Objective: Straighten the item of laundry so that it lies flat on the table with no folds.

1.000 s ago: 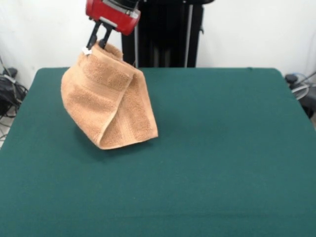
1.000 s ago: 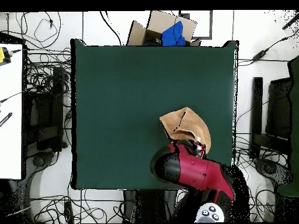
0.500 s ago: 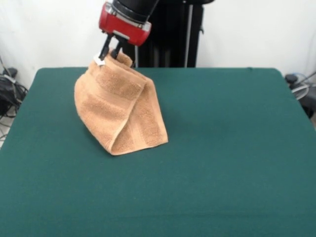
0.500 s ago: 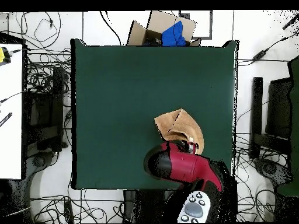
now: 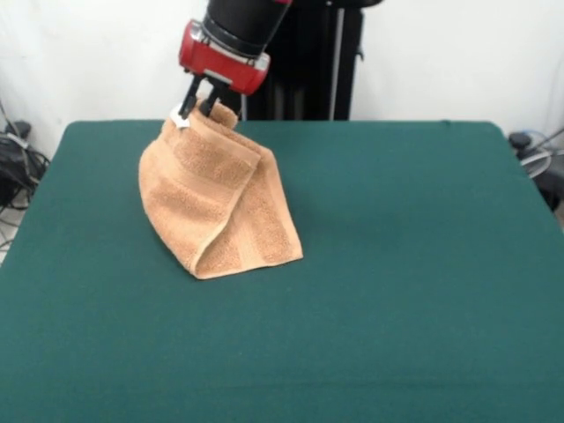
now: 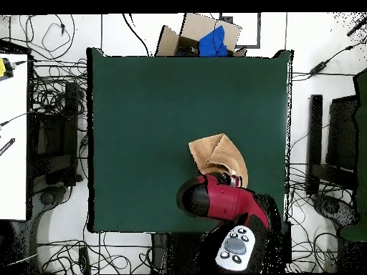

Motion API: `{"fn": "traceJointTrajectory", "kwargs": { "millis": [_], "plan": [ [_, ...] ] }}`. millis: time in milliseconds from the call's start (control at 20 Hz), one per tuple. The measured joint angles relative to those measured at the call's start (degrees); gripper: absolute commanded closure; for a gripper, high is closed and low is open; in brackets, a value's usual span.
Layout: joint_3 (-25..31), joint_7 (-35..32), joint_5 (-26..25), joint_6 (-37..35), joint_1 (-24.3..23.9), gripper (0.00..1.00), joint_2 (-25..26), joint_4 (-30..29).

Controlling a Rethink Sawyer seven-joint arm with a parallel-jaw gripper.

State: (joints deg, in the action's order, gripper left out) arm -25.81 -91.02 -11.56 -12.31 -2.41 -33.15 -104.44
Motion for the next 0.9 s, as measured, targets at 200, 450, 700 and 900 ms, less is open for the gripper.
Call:
{"fn": "traceJointTrajectory", "kwargs": {
  "millis": [200,450,700,900],
  "plan": [
    [0.0,0.0,0.0,0.0,-0.4,1.0,1.2,0.9],
    [0.0,0.0,0.0,0.0,-1.0,1.0,2.0,2.2],
    [0.0,0.0,0.2,0.0,-1.1,1.0,2.1,3.1],
    [0.0,0.0,0.6,0.4,-1.1,1.0,2.1,3.0]
  ]
}}
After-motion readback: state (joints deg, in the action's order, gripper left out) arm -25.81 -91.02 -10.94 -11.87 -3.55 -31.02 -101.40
